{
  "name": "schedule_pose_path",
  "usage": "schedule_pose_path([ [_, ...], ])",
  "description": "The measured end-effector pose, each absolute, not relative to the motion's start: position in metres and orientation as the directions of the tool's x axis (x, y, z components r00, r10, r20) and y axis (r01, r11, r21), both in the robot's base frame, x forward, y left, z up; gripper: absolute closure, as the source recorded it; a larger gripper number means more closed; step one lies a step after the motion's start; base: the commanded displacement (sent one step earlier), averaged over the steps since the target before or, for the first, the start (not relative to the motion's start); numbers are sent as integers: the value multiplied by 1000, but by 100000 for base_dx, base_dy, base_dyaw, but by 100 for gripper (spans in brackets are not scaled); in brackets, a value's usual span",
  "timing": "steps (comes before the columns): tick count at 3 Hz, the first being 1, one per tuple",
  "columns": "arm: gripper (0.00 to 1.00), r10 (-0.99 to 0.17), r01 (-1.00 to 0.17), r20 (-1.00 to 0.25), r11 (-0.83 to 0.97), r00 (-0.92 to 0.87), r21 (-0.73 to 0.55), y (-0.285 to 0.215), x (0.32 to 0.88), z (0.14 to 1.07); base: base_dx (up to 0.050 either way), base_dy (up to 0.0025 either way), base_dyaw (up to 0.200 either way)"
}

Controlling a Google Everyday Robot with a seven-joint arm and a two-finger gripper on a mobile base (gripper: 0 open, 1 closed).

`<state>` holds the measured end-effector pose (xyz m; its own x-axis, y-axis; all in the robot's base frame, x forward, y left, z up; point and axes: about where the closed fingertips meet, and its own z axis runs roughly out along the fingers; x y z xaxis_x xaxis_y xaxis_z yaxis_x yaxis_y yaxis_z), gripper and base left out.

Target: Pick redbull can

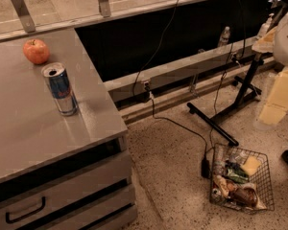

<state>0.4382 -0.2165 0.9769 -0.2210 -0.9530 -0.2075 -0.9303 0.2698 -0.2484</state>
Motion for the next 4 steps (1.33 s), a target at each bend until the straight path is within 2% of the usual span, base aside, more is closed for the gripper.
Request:
schedule_pose_path([
  [4,0,-953,-930,-208,270,-221,-249,-216,438,977,-4,5,9769],
])
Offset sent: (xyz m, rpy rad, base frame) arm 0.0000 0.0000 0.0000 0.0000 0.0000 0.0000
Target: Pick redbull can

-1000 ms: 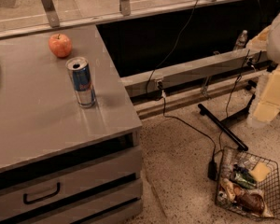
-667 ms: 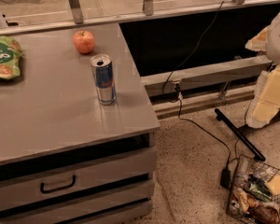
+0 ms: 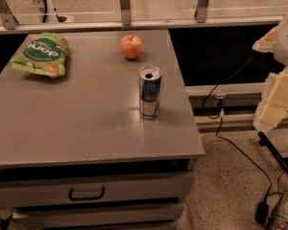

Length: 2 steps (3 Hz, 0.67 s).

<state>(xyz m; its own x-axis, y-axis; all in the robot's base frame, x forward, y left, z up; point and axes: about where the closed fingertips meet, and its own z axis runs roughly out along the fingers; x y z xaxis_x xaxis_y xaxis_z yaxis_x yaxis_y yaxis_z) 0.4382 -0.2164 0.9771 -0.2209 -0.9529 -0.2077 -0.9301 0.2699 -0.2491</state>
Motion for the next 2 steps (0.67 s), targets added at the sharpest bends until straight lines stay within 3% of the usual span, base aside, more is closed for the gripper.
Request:
schedule_pose_path([
  [1,0,-953,-930,-208,270,-221,-249,-216,438,977,0,0,0],
  [2,0,-908,-900,-316,358,-274,-248,-219,439,977,0,0,0],
])
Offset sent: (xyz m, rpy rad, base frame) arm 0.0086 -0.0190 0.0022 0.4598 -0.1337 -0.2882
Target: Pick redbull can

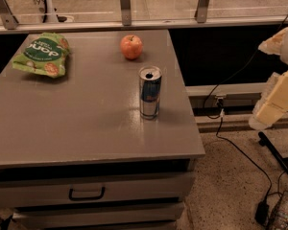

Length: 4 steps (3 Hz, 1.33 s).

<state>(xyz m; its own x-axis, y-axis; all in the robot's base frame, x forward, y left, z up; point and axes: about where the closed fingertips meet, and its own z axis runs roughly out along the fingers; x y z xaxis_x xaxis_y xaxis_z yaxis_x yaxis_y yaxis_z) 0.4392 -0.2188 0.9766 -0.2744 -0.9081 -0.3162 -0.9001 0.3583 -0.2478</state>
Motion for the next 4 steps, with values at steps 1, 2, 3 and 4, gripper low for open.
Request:
schedule_pose_path([
  [1,0,-776,-821,-506,533,-378,-204,-236,435,962,0,0,0],
  [2,0,-650,-758,-658,626,-380,-181,-247,434,944,0,0,0],
  [3,0,-558,-742,-773,647,-301,-178,-241,442,935,0,0,0],
  [4,0,-447,-737,-859,663,-249,-131,-222,447,930,0,0,0],
])
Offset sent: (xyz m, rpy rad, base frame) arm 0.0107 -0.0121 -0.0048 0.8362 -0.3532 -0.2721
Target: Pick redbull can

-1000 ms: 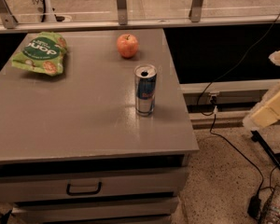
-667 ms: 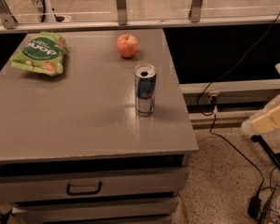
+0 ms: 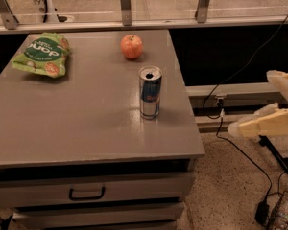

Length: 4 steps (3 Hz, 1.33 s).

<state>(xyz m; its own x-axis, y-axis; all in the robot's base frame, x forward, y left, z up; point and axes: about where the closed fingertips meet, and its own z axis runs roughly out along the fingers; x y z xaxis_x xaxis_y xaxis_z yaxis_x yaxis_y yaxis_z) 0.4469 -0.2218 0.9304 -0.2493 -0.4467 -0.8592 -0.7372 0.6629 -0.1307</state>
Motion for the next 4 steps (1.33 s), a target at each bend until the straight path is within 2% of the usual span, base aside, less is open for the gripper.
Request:
schedule_pose_path([
  [1,0,-389,-772,-904,625,-175,-120,-196,456,932,0,0,0],
  [2,0,-390,-772,-904,624,-175,-120,-196,456,932,0,0,0],
  [4,0,-374,-821,-915,562,-148,-97,-151,468,919,0,0,0],
])
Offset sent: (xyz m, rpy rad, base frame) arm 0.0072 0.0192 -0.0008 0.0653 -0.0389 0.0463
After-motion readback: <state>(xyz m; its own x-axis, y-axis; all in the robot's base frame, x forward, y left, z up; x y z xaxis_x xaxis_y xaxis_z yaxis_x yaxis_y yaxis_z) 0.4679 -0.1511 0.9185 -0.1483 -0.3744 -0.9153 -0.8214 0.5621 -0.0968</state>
